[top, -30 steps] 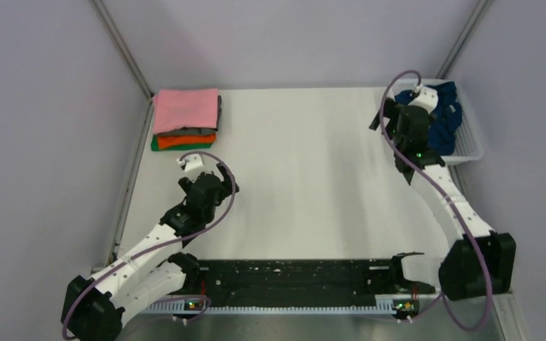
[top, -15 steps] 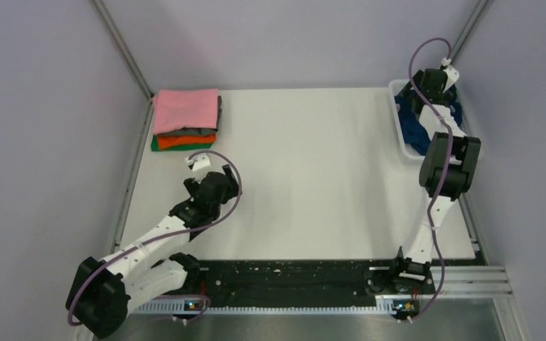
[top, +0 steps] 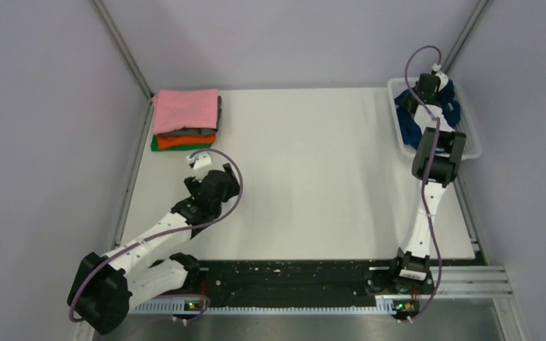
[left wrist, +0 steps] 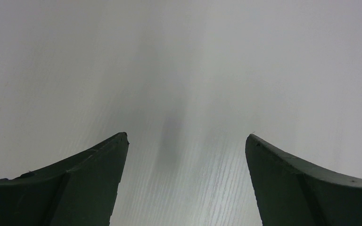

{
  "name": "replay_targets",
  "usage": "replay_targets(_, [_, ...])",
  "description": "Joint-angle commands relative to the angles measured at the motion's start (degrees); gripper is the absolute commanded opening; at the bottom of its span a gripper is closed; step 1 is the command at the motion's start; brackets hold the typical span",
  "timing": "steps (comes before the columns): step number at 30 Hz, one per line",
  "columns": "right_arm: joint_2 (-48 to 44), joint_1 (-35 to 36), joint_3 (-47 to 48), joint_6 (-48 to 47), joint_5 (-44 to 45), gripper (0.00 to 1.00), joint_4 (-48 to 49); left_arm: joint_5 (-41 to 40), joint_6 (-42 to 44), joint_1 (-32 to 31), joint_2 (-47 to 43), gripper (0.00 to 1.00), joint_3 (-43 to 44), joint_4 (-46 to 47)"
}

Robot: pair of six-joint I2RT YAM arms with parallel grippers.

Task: Fold and stack the t-shirts
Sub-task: Grab crumpled tshirt from bin with the right arm, then move the tshirt to the center of the board

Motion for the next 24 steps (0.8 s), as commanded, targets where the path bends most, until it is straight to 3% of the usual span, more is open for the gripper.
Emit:
replay_targets(1, [-14.3, -0.3, -0.6, -5.3, -1.5, 0.00, 2.1, 0.3, -0.4, 0.0, -1.9, 0.99, 2.6, 0.7])
replay_targets(6, [-31.8, -0.2, -6.9, -7.3, -5.6, 0.00, 2.2, 2.4, -0.2, 0.0, -4.8, 0.99, 2.6, 0.1])
replay_targets(12, [-44.5, 1.4, -7.1, 1.3, -35.9, 0.00, 0.9, 3.3, 0.6, -0.1, -7.6, 0.99, 3.6, -2.4])
replay_targets(15, [-47.5, 6.8, -5.5, 2.8, -44.8, 0.00, -1.1, 3.3, 0.6, 0.0, -9.4, 0.99, 3.0, -2.2])
replay_targets(20, [-50.9, 22.6, -4.6, -0.6, -48.7, 0.00, -3.5, 3.2, 0.6, 0.0, -11.4, 0.99, 2.6, -2.5])
replay_targets(24, [-51.8, 29.8, -7.3, 0.5, -52.2, 0.00, -1.5, 1.4, -0.6, 0.0, -12.2, 0.99, 2.6, -3.5])
